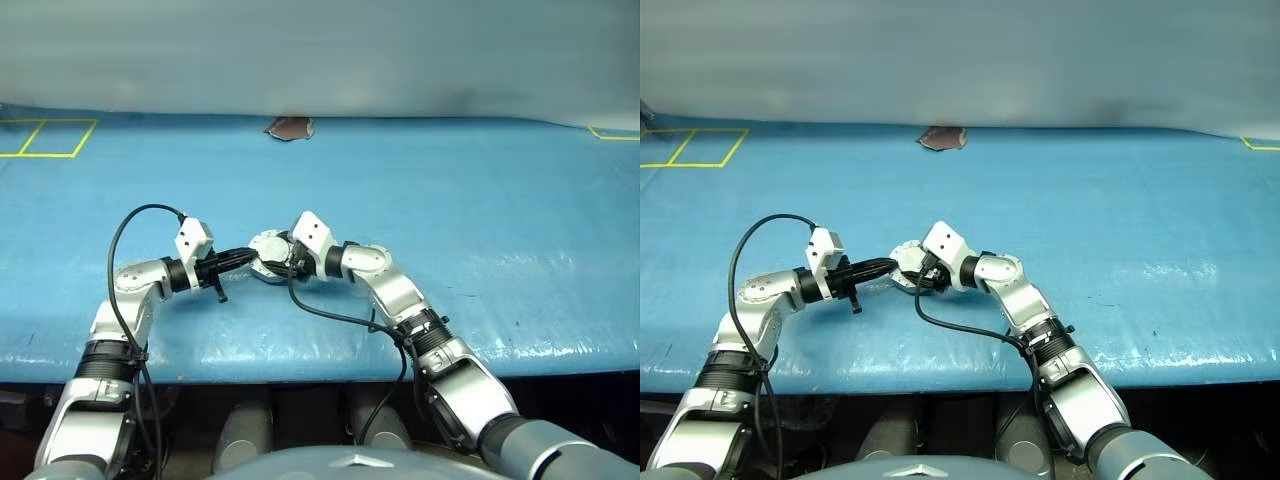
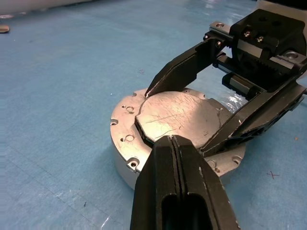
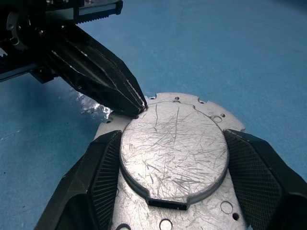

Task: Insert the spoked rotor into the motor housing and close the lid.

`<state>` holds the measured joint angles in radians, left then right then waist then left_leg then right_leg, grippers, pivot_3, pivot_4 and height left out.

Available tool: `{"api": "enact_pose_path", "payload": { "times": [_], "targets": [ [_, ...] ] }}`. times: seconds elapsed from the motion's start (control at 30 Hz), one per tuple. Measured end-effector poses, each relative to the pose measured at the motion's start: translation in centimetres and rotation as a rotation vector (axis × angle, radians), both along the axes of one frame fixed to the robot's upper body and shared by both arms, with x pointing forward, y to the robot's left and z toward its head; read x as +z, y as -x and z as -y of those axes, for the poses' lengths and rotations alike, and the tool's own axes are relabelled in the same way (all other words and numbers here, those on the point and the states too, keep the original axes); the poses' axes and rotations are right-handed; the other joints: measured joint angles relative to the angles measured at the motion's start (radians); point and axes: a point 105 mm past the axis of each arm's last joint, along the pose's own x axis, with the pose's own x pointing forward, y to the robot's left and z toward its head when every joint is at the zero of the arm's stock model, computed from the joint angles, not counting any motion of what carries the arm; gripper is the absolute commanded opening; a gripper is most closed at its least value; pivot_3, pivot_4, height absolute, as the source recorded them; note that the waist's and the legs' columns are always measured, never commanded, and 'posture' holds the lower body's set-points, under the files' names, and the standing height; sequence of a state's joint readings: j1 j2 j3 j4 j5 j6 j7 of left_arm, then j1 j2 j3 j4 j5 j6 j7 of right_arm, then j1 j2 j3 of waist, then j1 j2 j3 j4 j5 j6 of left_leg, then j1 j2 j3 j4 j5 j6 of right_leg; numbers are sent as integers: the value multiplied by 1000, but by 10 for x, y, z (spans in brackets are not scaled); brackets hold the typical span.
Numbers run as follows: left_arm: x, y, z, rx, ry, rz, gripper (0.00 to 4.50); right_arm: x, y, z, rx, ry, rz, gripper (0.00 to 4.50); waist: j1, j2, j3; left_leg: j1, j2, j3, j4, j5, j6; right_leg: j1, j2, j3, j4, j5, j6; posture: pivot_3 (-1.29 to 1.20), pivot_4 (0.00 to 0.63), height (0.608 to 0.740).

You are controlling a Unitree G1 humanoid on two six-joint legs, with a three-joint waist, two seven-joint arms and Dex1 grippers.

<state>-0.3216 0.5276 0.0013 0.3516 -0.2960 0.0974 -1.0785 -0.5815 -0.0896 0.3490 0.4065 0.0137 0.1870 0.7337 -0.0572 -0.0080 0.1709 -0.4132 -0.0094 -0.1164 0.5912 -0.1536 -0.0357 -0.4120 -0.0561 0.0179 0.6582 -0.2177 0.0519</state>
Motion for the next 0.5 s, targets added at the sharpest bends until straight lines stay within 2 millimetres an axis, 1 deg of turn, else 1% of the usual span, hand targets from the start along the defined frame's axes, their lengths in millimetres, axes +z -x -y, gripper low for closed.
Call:
{"api": "enact_pose_path", "payload": {
  "times": [0.37, 0.43, 0.47, 0.5],
  "targets": [
    [0, -1, 1, -2, -8, 17, 18, 1, 0, 1, -6, -13, -18, 3031, 2, 0, 0, 0, 0, 0, 0, 0, 0, 0, 0, 0, 0, 0, 0, 0, 150, 740],
    [0, 0, 3, -7, -5, 23, 0, 1, 2, 4, -8, -29, -36, 3748, 6, 0, 0, 0, 0, 0, 0, 0, 0, 0, -1, 0, -1, 0, 0, 0, 150, 740],
    [0, 0, 3, -6, -5, 21, 0, 3, 3, 5, 2, -38, -39, 3963, 7, 0, 0, -1, -1, 0, 0, 0, 0, 0, -1, 0, -1, 0, 0, 0, 150, 740],
    [-1, -1, 3, -5, -5, 20, 0, 4, 4, 6, 10, -40, -37, 4300, 7, 0, 0, -1, -1, 0, -1, 0, 0, 0, -1, 0, -2, 0, 0, 0, 150, 740]
  ]
}}
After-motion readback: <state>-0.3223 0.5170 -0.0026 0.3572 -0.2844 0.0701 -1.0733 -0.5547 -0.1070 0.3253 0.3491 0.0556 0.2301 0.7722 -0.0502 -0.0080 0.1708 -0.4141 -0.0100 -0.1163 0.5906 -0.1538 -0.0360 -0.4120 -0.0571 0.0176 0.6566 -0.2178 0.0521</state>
